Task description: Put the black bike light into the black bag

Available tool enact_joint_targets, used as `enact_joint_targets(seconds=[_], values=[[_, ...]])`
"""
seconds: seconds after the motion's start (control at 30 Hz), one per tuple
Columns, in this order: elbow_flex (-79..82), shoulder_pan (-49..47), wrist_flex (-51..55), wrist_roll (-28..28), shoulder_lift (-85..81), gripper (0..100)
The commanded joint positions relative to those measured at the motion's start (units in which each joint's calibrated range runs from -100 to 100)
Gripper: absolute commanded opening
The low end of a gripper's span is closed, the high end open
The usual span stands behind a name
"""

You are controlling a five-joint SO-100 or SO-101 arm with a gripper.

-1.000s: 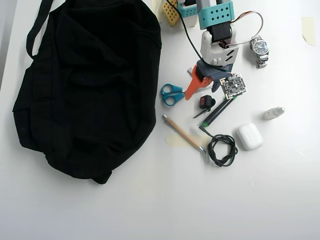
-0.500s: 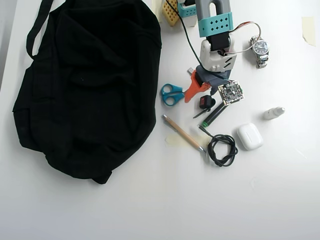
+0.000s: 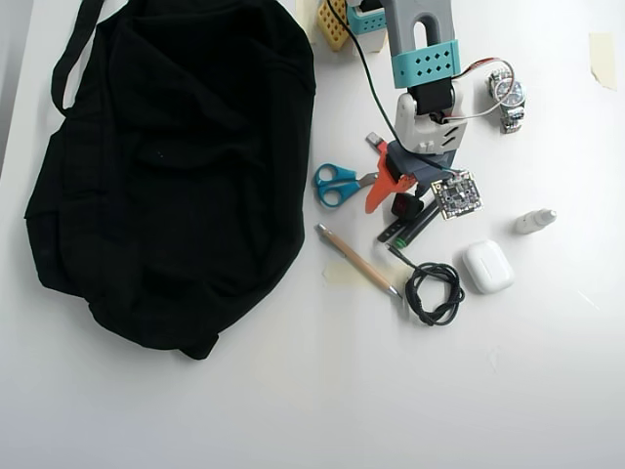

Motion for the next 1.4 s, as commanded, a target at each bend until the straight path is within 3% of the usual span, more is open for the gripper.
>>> enact_joint_targets(seconds=[0.0, 1.37], values=[[-2.71, -0.09, -0.74, 0.32, -0.20, 35], [-1.09, -0.24, -6.69, 0.22, 0.80, 34]])
